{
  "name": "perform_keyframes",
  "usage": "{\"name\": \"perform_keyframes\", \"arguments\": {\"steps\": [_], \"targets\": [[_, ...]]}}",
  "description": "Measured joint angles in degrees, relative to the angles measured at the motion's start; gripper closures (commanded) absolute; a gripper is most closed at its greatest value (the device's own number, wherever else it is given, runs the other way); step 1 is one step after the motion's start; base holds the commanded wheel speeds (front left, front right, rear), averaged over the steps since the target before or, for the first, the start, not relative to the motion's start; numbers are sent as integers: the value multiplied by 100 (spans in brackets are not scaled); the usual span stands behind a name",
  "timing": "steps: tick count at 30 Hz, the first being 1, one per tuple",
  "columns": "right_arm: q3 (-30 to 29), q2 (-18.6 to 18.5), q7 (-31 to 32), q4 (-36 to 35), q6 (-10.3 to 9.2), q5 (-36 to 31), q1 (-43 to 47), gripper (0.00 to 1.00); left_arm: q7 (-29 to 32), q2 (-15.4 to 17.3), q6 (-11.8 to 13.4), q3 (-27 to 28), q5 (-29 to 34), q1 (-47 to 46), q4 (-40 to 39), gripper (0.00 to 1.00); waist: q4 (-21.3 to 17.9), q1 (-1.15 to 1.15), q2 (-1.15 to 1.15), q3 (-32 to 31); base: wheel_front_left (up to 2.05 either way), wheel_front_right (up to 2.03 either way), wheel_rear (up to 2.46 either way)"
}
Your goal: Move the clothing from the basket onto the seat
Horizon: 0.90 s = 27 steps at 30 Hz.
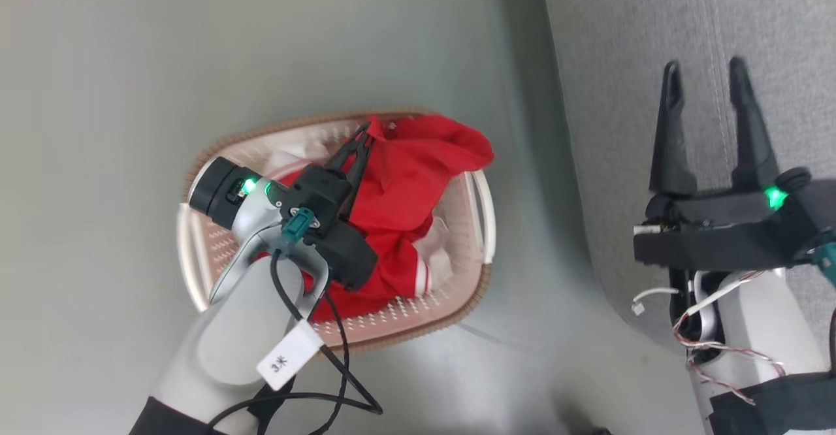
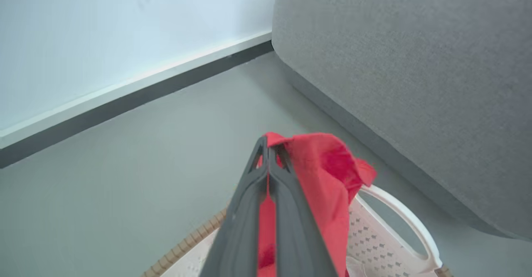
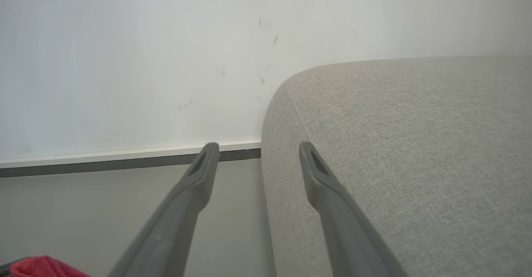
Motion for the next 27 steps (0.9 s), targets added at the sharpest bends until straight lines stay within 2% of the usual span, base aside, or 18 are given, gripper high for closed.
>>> {"name": "perform_keyframes", "arguments": {"steps": [8, 27], "targets": [[14, 2, 1, 527, 62, -1, 175, 0, 0, -44, -155, 35, -345, 7, -419, 100, 363, 0, 0, -745, 0, 0, 0], [87, 11, 1, 1423, 312, 1, 455, 0, -1, -80, -256, 225, -757, -644, -501, 100, 748, -1, 0, -2329, 0, 0, 0]]}}
